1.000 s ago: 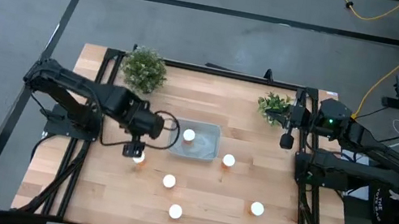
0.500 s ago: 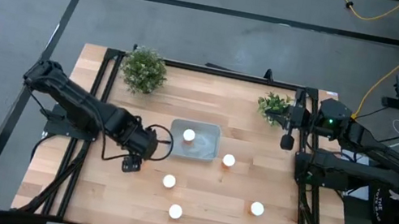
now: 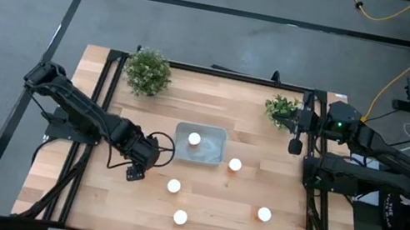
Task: Pick and place pill bottles into a basket
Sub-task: Put the orange pill bottle into the gray bin
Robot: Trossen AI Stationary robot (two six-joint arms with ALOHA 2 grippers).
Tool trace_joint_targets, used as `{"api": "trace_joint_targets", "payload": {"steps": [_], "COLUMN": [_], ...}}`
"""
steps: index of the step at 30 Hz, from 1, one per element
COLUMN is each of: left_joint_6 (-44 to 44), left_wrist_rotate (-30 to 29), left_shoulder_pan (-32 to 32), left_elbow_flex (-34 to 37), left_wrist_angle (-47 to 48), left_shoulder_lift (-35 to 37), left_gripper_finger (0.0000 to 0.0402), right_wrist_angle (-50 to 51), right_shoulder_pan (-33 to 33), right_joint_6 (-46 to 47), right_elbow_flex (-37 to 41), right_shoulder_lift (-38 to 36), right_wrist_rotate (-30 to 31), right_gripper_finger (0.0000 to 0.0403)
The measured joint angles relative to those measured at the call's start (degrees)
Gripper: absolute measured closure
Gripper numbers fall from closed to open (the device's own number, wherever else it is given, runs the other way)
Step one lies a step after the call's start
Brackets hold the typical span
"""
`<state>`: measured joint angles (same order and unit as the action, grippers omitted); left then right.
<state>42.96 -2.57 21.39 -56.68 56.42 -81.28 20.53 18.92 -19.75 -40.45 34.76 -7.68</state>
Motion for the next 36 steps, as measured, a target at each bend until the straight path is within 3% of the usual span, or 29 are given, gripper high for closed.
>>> {"api": "trace_joint_targets", "payload": {"steps": [22, 36], "left_joint_6": [1.9, 1.9], "left_wrist_rotate": [-1.4, -0.9], "left_shoulder_pan": [-0.1, -0.1], "left_elbow_flex": [9.7, 10.0], "left_wrist_angle": [-11.7, -13.4], "left_shoulder_lift": [0.0, 0.0], "left_gripper_finger": [0.0047, 0.0057], "right_wrist_angle": [1.3, 1.2], "right_shoulder_pan": [0.0, 0.0], "right_joint_6": [0.1, 0.0], "right_elbow_flex": [0.0, 0.0], "right_shoulder_lift": [0.0, 0.0], "right_wrist_rotate": [0.0, 0.0], "right_gripper_finger": [0.0384, 0.0384]}}
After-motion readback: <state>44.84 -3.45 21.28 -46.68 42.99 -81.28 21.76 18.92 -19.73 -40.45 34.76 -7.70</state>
